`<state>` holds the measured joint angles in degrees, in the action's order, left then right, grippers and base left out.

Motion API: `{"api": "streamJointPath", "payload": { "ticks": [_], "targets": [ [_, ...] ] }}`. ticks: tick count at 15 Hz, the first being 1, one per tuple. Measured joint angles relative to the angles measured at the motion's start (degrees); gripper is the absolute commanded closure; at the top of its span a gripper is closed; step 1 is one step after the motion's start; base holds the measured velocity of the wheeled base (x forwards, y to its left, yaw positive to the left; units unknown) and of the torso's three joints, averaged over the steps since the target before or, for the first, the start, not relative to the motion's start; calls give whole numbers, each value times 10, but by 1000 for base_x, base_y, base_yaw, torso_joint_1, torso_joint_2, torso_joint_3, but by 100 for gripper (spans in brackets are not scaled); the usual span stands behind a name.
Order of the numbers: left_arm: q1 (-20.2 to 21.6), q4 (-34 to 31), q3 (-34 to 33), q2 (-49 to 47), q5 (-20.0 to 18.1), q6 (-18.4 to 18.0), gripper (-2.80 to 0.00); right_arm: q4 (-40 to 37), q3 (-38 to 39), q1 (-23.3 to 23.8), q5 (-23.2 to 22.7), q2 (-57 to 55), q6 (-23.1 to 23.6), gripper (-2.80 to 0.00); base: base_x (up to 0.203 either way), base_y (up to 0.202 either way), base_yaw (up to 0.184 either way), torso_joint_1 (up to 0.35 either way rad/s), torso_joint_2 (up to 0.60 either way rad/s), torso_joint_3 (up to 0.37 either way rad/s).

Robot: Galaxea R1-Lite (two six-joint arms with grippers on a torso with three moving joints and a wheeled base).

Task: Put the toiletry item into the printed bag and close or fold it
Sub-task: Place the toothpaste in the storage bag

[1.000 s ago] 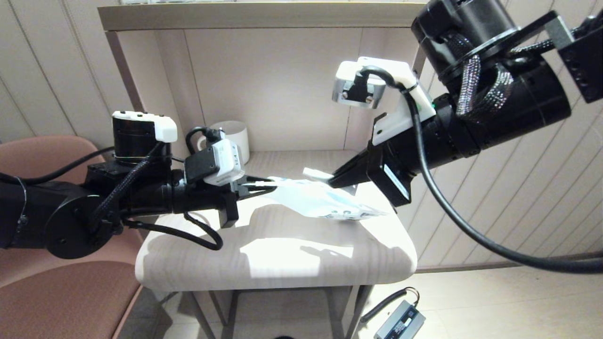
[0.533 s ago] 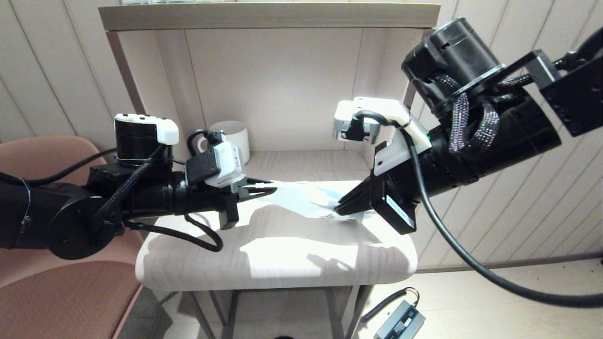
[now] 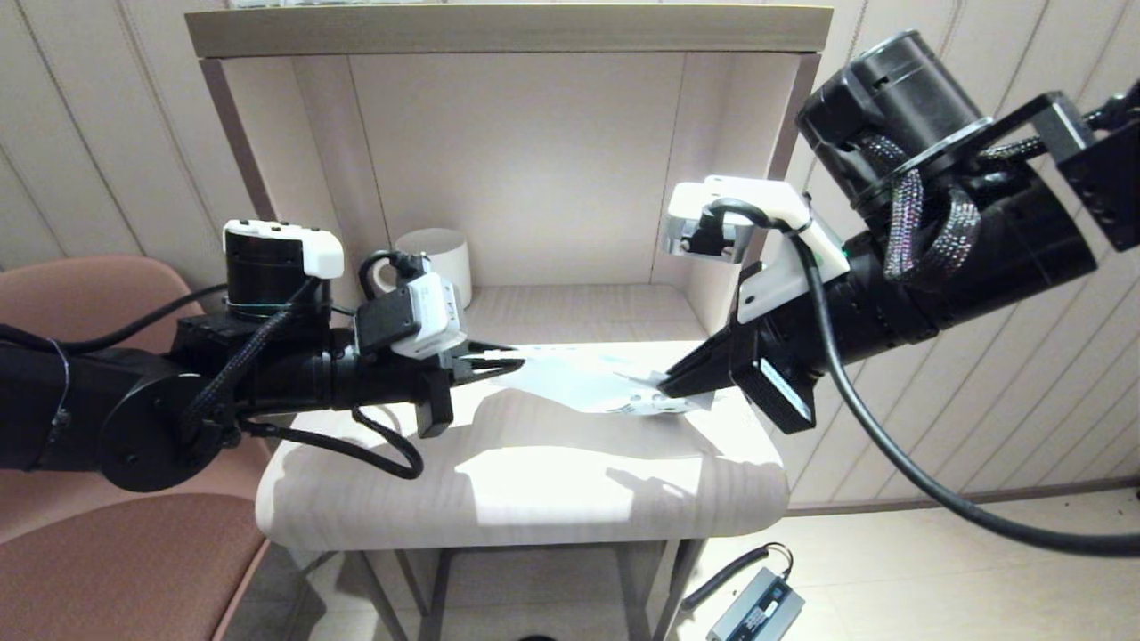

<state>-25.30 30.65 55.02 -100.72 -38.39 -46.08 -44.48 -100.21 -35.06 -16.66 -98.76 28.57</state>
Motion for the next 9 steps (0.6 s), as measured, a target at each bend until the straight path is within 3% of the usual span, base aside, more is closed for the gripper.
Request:
{"api": "streamJointPath", "payload": {
  "ticks": [9],
  "targets": [
    [0,1,-12,3,-2,-4,0,8,-7,14,0,-26,0,0,0,0,0,0,0,0]
  ]
}}
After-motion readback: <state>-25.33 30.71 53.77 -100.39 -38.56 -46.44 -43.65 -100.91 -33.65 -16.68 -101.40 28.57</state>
